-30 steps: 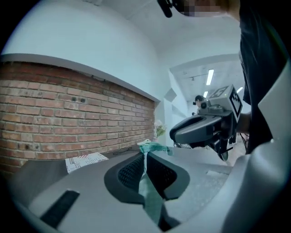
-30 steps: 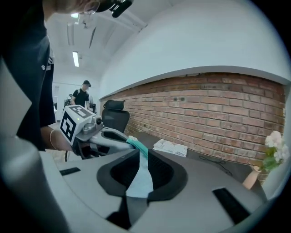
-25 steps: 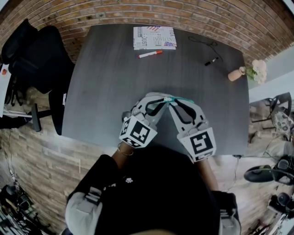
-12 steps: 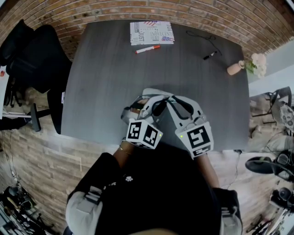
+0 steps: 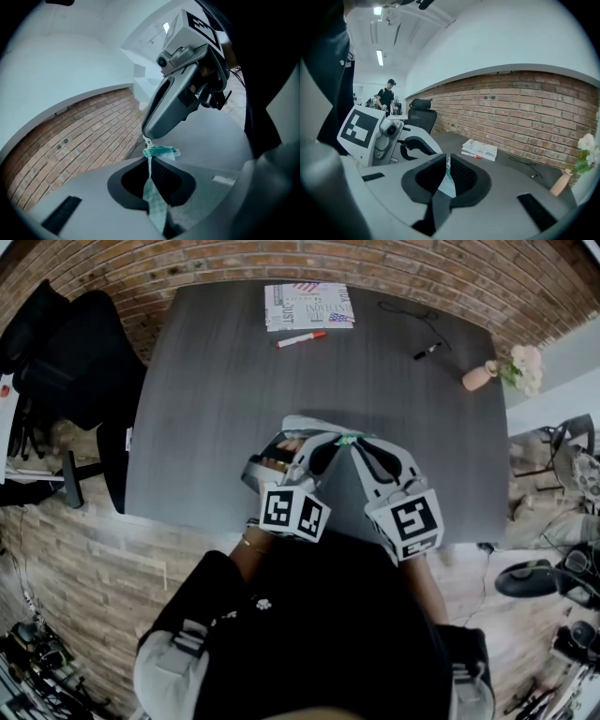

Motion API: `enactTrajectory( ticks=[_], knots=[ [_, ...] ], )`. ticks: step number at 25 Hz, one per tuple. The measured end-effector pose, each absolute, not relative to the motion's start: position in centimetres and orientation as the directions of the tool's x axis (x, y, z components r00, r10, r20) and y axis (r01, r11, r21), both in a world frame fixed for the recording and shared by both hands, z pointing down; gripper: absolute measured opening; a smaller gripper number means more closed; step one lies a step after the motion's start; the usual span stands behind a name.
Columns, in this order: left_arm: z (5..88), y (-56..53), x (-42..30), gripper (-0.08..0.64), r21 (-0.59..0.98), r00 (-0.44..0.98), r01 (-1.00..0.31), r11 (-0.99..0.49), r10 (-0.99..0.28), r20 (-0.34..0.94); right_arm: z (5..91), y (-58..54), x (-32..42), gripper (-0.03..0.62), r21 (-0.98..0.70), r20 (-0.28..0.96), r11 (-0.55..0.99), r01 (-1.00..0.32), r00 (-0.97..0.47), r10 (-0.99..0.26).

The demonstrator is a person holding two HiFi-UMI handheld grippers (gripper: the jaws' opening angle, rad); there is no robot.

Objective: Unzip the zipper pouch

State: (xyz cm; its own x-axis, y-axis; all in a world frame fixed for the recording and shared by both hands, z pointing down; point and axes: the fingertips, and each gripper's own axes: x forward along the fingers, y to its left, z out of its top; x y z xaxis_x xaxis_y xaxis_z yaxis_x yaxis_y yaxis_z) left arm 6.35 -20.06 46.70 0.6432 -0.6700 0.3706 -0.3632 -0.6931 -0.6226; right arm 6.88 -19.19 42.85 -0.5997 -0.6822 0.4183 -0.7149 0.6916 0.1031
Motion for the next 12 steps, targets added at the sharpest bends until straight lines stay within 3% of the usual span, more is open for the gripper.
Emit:
enactTrajectory(
  ticks=[7,12],
  knots=[
    [46.49,-19.76,6.64,0.015,-0.705,0.622,-0.297,-0.644,-0.691,0.369,43.71,-19.15,6.88,0.025,0.065,0.426,0.68,-0.731,-0.596,-0.681],
    [46.59,-19.51,6.66,0.015,-0.725,0.624,-0.269,-0.634,-0.688,0.37,43.73,-19.37,7.09,0.006,0.06,0.367,0.695,-0.717,-0.632,-0.683]
  ],
)
